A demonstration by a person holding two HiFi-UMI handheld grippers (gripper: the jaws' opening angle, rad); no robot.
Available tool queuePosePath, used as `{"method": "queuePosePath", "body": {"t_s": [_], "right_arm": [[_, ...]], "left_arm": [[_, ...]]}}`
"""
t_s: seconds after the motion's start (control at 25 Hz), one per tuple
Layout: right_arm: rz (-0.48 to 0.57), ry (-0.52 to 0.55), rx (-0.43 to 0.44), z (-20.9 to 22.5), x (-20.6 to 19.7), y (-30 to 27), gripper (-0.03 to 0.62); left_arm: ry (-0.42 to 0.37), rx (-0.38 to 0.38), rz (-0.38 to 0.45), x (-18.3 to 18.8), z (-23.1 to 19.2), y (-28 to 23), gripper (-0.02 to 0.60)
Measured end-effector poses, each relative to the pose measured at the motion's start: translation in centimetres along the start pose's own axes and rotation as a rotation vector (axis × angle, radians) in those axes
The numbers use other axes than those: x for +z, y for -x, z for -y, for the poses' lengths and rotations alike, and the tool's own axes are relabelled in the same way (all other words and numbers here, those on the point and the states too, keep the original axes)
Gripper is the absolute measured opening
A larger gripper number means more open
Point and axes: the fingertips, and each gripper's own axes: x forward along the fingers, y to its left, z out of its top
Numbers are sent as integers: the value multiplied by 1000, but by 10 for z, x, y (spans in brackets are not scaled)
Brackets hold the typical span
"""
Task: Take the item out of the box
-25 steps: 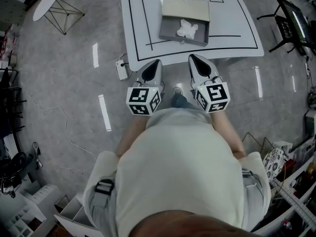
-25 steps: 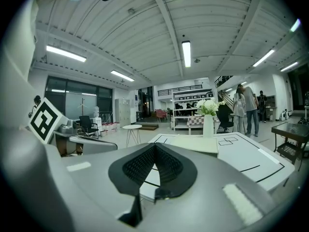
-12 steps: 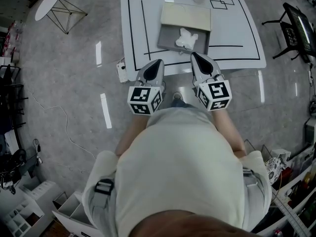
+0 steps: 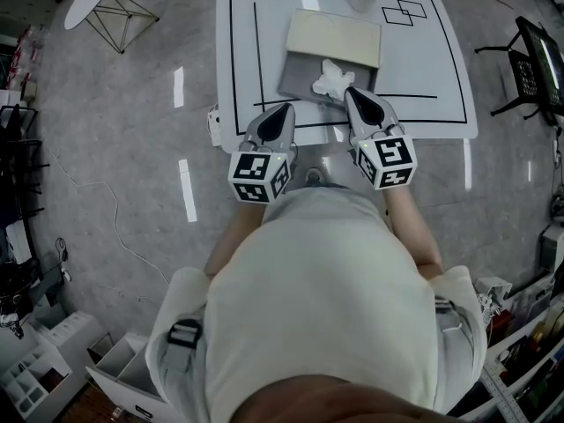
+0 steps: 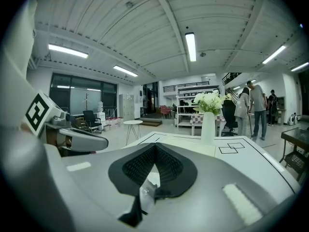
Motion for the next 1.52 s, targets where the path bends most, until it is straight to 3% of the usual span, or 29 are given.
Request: {"method": "queuePosePath", "body": {"t_s": [0.68, 1.36, 1.4, 1.52], "right_arm": [[-181, 127, 119, 33, -35, -66, 0], [-498, 249, 314, 25, -95, -106, 2], [-516, 260, 331, 23, -98, -107, 5], [-581, 295, 396, 15, -111, -109, 93]], "left_arm": [[32, 73, -8, -2, -23, -38, 0], [49, 132, -24, -8, -38, -46, 0], [49, 135, -25, -8, -39, -45, 0], [50, 144, -26, -9, -41, -42, 0]]}}
